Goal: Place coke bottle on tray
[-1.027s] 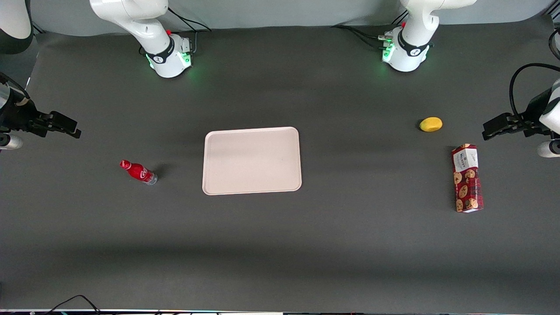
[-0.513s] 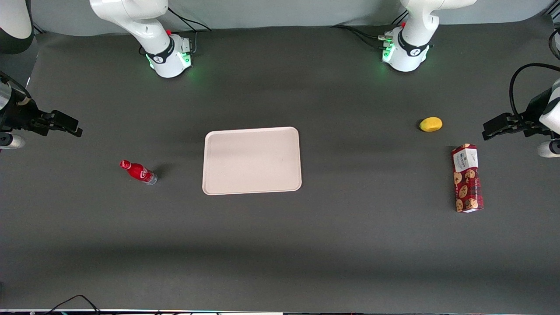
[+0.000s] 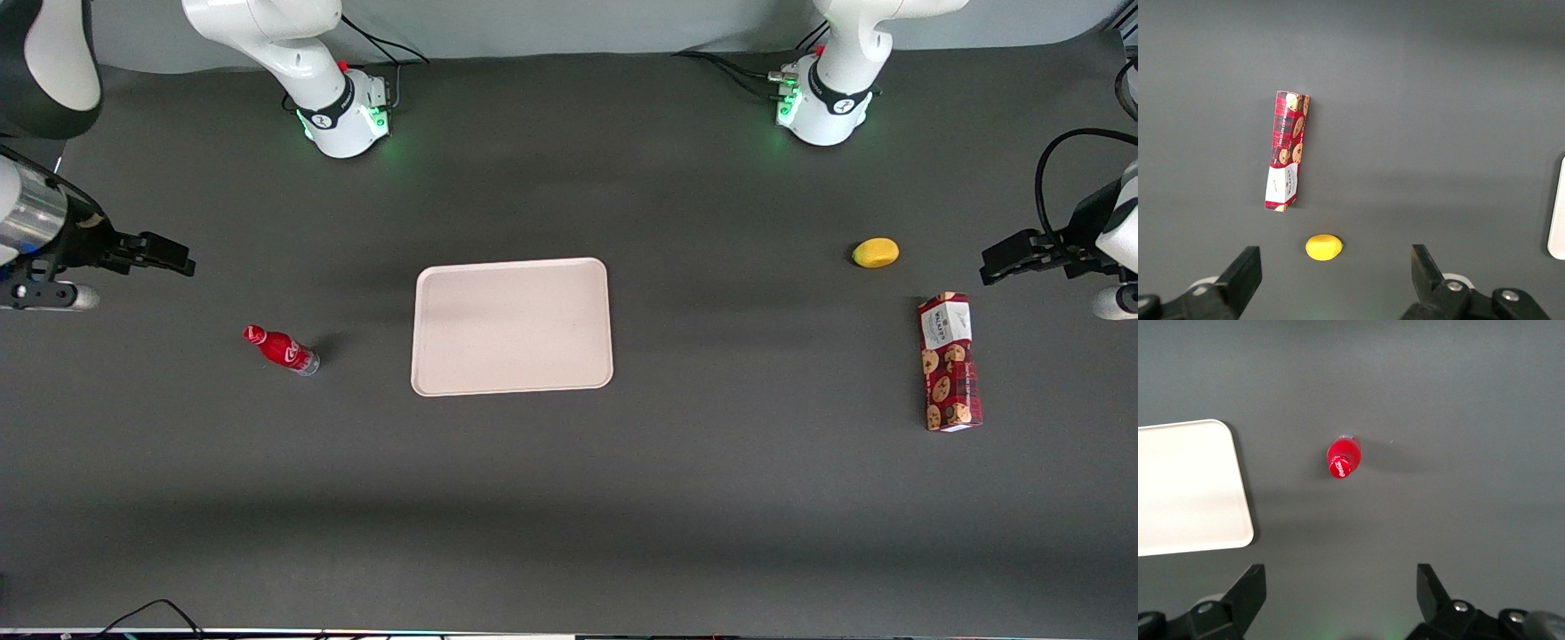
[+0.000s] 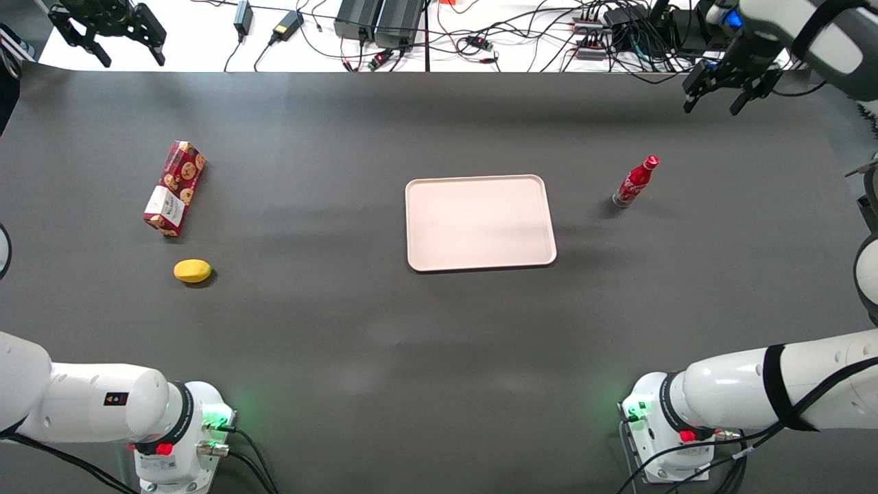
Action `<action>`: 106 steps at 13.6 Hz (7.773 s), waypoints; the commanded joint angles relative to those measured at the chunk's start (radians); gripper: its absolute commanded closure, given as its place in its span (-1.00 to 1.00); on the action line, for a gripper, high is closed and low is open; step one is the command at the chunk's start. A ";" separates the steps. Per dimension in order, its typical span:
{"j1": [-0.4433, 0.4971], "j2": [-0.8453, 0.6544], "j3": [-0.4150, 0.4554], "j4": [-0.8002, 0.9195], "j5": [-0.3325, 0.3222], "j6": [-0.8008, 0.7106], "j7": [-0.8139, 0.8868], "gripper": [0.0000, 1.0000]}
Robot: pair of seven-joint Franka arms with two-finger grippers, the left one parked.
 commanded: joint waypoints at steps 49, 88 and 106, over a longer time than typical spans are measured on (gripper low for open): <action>0.010 0.060 0.026 0.092 0.048 0.002 -0.260 1.00; 0.368 0.287 0.158 -0.237 0.010 0.619 0.494 -0.43; 0.251 0.017 0.123 0.036 0.013 0.044 0.225 -1.00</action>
